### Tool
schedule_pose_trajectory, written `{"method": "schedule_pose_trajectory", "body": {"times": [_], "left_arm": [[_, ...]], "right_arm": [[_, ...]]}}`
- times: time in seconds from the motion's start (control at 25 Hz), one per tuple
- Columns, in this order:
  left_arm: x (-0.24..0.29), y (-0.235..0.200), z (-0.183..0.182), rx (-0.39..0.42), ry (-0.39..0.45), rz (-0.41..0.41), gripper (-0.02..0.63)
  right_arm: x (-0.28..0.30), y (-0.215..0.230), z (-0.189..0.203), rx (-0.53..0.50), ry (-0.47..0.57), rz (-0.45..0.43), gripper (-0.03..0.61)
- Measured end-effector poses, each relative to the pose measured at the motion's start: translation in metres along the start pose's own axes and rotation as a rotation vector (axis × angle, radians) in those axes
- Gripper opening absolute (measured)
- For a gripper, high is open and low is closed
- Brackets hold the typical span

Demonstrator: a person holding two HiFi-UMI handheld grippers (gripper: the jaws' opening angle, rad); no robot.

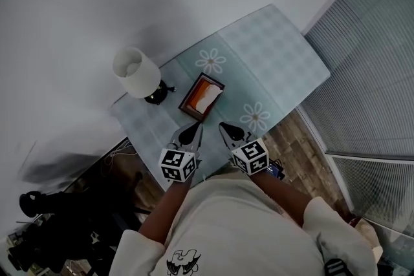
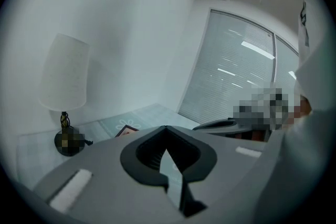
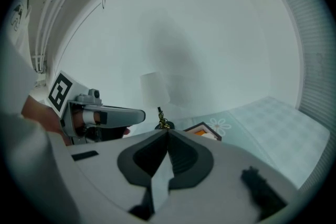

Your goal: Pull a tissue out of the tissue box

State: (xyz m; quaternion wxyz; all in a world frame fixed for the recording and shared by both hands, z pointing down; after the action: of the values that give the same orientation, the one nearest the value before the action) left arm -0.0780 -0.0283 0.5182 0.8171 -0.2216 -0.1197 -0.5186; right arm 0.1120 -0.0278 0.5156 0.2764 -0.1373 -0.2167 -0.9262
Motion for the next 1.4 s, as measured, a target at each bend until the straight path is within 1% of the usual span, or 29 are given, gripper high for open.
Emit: {"method": "schedule_pose_trajectory", "body": {"times": [0.08, 0.28, 0.56, 0.72, 0.84, 1.08, 1.28, 1.32, 1.36, 1.4], "left_arm": [[0.003, -0.005, 0.002, 0.021, -0.012, -0.004, 0.006], [0.020, -0.024, 0.010, 0.021, -0.058, -0.042, 0.006], [0.063, -0.050, 0.017, 0.022, -0.117, -0.090, 0.006], [0.085, -0.061, 0.027, -0.019, -0.159, -0.085, 0.006], [0.094, -0.068, 0.035, -0.034, -0.193, -0.116, 0.006], [0.110, -0.075, 0.037, -0.027, -0.234, -0.152, 0.006], [0.112, -0.073, 0.036, -0.023, -0.237, -0.153, 0.006], [0.112, -0.074, 0.037, -0.023, -0.238, -0.154, 0.006], [0.112, -0.075, 0.037, -0.025, -0.241, -0.156, 0.006], [0.112, -0.076, 0.039, -0.027, -0.245, -0.158, 0.006]], "right_arm": [[0.004, 0.006, 0.000, -0.007, -0.004, 0.011, 0.009], [0.017, 0.027, 0.004, 0.010, -0.036, 0.030, 0.009], [0.060, 0.060, 0.010, -0.037, -0.134, 0.026, 0.009], [0.079, 0.077, 0.015, -0.050, -0.184, 0.031, 0.009], [0.091, 0.087, 0.018, -0.040, -0.208, 0.033, 0.009], [0.111, 0.103, 0.024, -0.045, -0.262, 0.038, 0.009], [0.118, 0.108, 0.027, -0.047, -0.277, 0.019, 0.013], [0.121, 0.108, 0.028, -0.044, -0.288, 0.011, 0.081], [0.124, 0.109, 0.030, -0.040, -0.304, 0.004, 0.128], [0.127, 0.110, 0.032, -0.038, -0.321, 0.001, 0.149]]}}
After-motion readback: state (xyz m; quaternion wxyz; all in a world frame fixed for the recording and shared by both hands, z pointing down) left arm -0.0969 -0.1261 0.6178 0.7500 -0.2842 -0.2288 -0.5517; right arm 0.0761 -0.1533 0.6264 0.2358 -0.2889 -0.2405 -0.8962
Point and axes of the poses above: the fingertips, and each gripper's own axes: x forward along the fingers, y to its right, z out of its underside, the point moved 10 cm from there along -x, backward along the fingers, and after that the axes turned 13 degrees about -z, right-handed, at the moved point
